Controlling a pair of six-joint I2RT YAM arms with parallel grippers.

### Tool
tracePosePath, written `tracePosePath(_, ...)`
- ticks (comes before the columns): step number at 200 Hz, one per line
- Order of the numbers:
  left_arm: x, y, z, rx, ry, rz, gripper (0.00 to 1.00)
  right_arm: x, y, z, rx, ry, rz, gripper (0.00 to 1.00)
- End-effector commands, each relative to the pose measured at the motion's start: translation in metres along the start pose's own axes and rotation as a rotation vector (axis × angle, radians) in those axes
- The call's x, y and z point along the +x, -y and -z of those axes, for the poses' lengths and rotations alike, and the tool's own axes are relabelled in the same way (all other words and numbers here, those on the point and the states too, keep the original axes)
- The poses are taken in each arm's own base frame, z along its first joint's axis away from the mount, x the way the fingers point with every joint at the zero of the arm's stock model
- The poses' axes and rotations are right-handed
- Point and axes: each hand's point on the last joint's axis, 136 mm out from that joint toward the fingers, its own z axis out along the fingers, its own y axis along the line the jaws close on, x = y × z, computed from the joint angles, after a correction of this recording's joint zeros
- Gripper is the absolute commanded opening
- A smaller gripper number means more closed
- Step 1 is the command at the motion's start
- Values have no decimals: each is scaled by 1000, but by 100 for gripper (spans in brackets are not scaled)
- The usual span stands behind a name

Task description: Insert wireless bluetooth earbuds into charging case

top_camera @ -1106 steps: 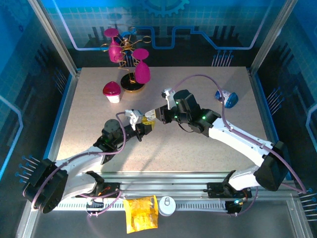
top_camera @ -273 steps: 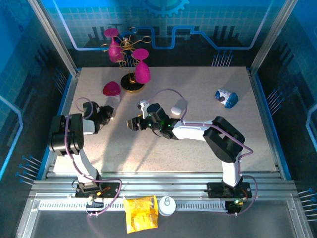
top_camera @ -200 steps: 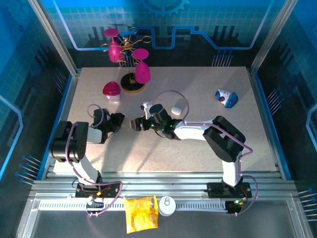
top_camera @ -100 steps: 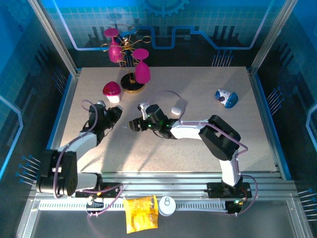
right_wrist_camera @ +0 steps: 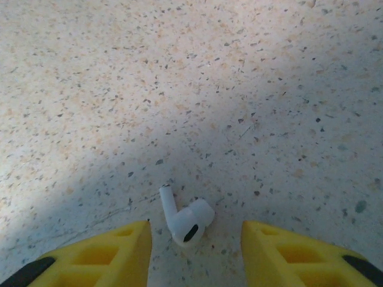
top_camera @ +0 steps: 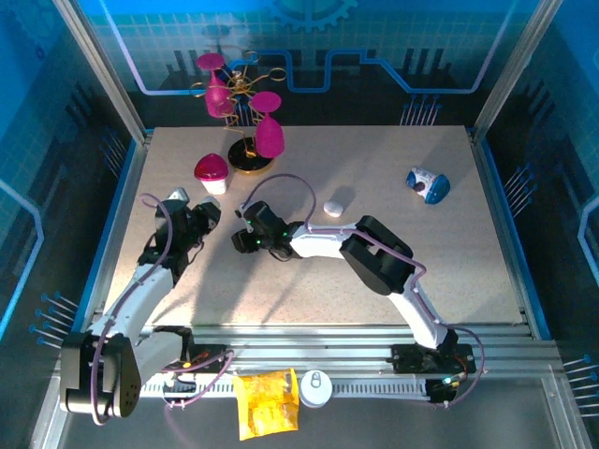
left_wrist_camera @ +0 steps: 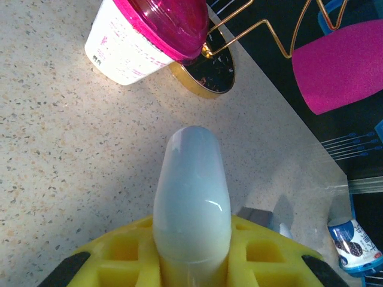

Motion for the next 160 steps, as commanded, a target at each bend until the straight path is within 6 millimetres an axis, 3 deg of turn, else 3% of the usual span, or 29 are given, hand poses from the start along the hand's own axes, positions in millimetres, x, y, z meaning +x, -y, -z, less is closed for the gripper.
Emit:
tracePosePath(1, -8, 2, 5, -7, 23, -36, 10, 10, -4, -7, 35, -63, 45, 41)
tracePosePath(6, -8, 2, 5, -6, 23, -35, 10, 22, 1, -16, 49, -93, 48, 40)
tracePosePath(64, -5, 4, 5, 15, 9, -36, 10, 37, 8, -17, 112, -183, 107, 31)
tracePosePath(86, -3, 10, 5, 40, -4, -69, 11, 41, 13, -3, 139, -205, 136, 29)
tracePosePath(94, -3, 11, 6, 48, -5, -82, 11, 51, 20, -1, 159, -231, 151, 28)
tracePosePath(99, -3, 11, 6, 48, -5, -87, 11, 42, 18, 9, 163, -215, 159, 28)
tracePosePath(118, -3, 14, 9, 60, 3, -114, 11, 51, 31, 29, 212, -232, 180, 27)
tracePosePath(160, 6, 28, 13, 133, -18, -215, 12, 87, 68, 76, 270, -278, 115, 27)
